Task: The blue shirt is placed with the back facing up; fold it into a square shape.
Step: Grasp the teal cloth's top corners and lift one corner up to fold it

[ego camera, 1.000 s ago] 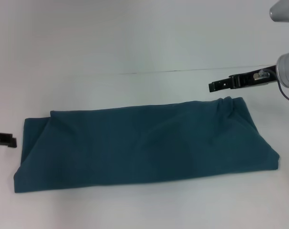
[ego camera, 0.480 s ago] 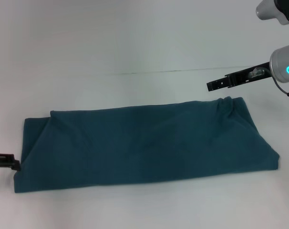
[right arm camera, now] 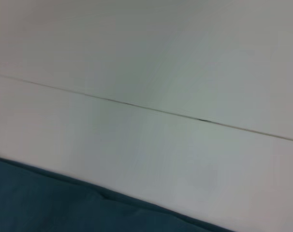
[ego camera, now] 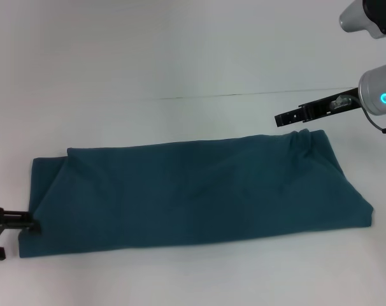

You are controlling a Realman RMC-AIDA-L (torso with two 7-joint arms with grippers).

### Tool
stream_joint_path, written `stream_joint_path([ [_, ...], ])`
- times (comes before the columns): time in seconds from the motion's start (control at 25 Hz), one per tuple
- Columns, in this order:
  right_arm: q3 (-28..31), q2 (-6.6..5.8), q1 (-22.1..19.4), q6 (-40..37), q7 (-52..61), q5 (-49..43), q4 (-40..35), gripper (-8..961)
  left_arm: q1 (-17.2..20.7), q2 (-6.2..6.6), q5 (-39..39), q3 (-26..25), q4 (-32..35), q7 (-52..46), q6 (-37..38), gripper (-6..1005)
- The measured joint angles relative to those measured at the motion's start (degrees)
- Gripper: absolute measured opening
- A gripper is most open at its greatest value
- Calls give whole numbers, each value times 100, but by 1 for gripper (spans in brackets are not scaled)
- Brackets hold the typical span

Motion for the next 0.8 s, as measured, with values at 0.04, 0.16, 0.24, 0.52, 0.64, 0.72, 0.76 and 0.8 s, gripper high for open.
stream_joint_path([
  [0.04, -4, 0, -1, -1, -1, 0, -2, 929, -10, 0, -2, 3, -22, 0, -18, 948],
  [0.16, -29, 0, -4, -4, -7, 0, -22, 929, -44, -1, -4, 27, -113, -1, -82, 949],
  [0.24, -53, 1, -9, -4, -7, 0, -38, 928, -67, -1, -4, 33, -170, -1, -119, 947],
  [0.52, -71, 5, -13, -5, 2, 0, -40, 928, -158, -2, 13, 83, -380, 71, -234, 936],
  [0.64, -83, 5, -14, -27, 12, 0, -46, 927, -168, -5, 8, 91, -412, 143, -252, 931],
  [0.72, -84, 8, -14, -68, 18, 0, -57, 927, -168, -9, -14, 86, -434, 181, -263, 928],
  [0.76, -84, 9, -14, -90, 20, 0, -70, 927, -167, -13, -35, 83, -455, 205, -276, 926],
  [0.8, -85, 12, -14, -113, 21, 0, -85, 927, -171, -18, -72, 115, -503, 253, -303, 911],
])
